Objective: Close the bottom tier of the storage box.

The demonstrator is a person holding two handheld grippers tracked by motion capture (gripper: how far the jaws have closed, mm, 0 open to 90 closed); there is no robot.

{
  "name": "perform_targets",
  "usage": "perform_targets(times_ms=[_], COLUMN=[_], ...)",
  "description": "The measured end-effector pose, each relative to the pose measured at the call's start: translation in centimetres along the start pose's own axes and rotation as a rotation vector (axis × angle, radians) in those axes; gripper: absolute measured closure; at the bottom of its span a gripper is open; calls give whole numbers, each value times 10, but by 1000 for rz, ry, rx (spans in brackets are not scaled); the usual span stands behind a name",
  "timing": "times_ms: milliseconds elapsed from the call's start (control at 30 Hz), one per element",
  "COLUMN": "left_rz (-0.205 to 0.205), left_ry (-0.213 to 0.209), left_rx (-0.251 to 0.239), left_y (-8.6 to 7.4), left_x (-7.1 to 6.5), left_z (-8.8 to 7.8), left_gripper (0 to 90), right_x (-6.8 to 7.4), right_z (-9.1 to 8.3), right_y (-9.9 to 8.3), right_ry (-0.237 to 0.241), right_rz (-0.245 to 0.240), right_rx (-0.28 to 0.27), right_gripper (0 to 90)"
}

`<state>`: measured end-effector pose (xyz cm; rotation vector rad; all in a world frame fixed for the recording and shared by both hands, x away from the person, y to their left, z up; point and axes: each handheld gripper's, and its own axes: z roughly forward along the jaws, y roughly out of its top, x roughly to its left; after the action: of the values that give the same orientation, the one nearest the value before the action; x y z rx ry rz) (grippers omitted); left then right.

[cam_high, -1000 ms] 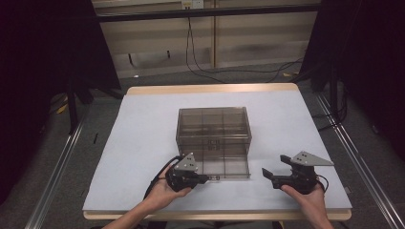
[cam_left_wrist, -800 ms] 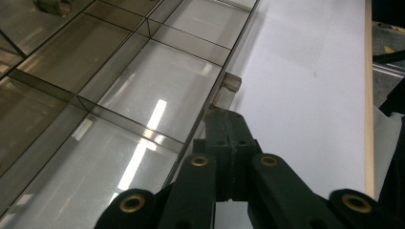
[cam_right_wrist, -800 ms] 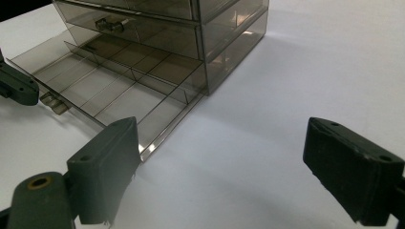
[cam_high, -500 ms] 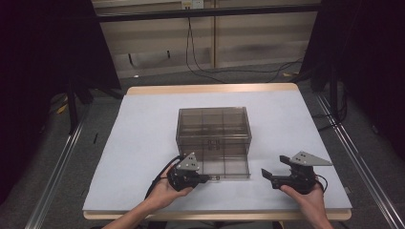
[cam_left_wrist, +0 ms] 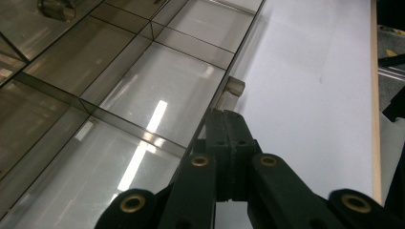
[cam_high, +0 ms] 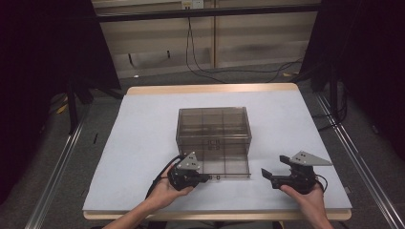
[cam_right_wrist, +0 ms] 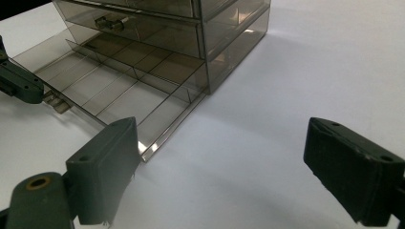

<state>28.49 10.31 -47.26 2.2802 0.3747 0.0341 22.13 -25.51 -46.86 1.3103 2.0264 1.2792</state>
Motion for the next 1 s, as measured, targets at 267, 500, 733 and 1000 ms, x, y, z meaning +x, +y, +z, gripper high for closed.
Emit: perform_targets(times_ms=[267,500,733,1000], left_rz=[4,0,-2,-4], left_ry=[0,3,0,18], left_rx=[1,-1,-14,-2], left_y=[0,1,1,3], left_x=[1,1,1,3], left_z=[0,1,2,3], left_gripper=[900,900,900,900], right_x=[0,0,1,1], right_z=[0,0,0,0], right_y=[0,0,0,0], right_ry=[0,0,2,1], right_rz=[1,0,-12,-6], right_rx=[1,1,7,8], right_gripper=[117,117,117,117])
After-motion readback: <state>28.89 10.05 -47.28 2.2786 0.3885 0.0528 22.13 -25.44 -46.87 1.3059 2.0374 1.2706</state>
